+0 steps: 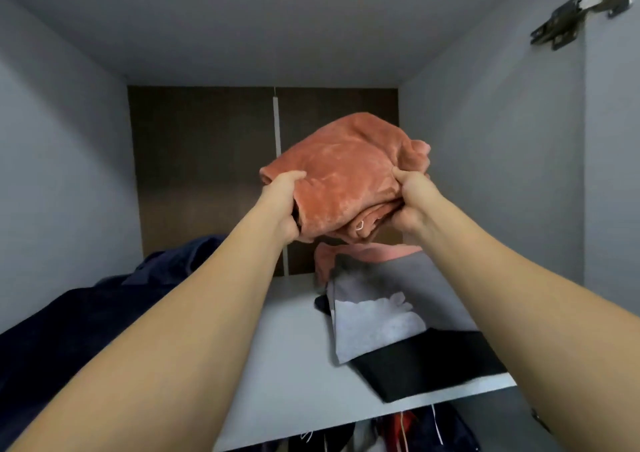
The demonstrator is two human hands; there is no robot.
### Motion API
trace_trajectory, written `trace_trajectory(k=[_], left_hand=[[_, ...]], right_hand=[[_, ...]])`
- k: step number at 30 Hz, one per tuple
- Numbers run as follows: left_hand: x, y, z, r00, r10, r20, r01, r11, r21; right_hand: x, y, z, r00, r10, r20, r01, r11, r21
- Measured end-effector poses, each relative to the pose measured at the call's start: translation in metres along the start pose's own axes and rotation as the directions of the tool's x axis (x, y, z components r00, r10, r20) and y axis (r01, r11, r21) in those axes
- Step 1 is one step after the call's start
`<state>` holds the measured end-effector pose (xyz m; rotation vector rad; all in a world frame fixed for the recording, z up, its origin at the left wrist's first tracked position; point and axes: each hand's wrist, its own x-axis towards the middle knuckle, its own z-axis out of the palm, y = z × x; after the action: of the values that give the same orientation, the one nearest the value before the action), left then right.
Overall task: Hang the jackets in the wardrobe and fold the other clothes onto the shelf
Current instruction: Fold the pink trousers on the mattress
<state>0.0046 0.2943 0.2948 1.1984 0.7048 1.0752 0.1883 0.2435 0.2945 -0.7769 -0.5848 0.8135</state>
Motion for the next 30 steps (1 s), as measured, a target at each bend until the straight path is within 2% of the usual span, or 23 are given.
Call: trace_trajectory(k=[3,8,12,15,18,21,23,25,27,29,30], left_hand=[[0.040,0.004,0.014,0.997,0.044,0.069,-0.041,0.998,-0.045],[0.101,0.013,0.030,0.996,0.067,0.056,-0.067,0.998,-0.009],[0.142,0.025,0.036,0.999,0.041,0.016,-0.042,0.994,0.099],[0.169,0.030,0.036,0.997,0.068,-0.024,-0.062,0.978,0.197],[0.189,0.025,0.041,0.998,0.059,-0.001,-0.056,0.950,0.306],[0.209,0.005,0.047,0.997,0.067,0.042,-0.077,0.951,0.301],[0.223,-0.022,0.047,0.996,0.018,0.083,-0.035,0.980,0.198],[0.236,-0.057,0.045,0.988,-0.081,0.134,0.058,0.984,0.170],[0.247,-0.083,0.046,0.978,-0.128,0.165,0.096,0.978,0.188],[0.255,-0.087,0.051,0.979,-0.120,0.162,0.080,0.969,0.235],[0.259,-0.082,0.056,0.984,-0.096,0.148,0.051,0.958,0.281]], right_hand=[[0.023,-0.006,-0.011,0.994,0.078,0.077,-0.072,0.994,-0.077],[0.068,-0.013,-0.018,0.992,0.109,0.065,-0.091,0.968,-0.233],[0.101,-0.012,-0.018,0.995,0.075,0.067,-0.048,0.939,-0.340],[0.124,-0.008,-0.022,0.986,0.142,0.085,-0.093,0.898,-0.430],[0.144,0.000,-0.033,0.974,0.213,0.076,-0.148,0.855,-0.497],[0.162,0.012,-0.049,0.963,0.268,0.025,-0.208,0.799,-0.564],[0.168,0.021,-0.063,0.961,0.266,-0.070,-0.234,0.656,-0.717],[0.171,0.031,-0.077,0.955,0.240,-0.173,-0.255,0.371,-0.893],[0.176,0.033,-0.086,0.956,0.190,-0.224,-0.248,0.111,-0.962],[0.178,0.026,-0.084,0.974,0.098,-0.205,-0.205,-0.012,-0.979],[0.182,0.022,-0.080,0.988,-0.004,-0.156,-0.156,-0.082,-0.984]])
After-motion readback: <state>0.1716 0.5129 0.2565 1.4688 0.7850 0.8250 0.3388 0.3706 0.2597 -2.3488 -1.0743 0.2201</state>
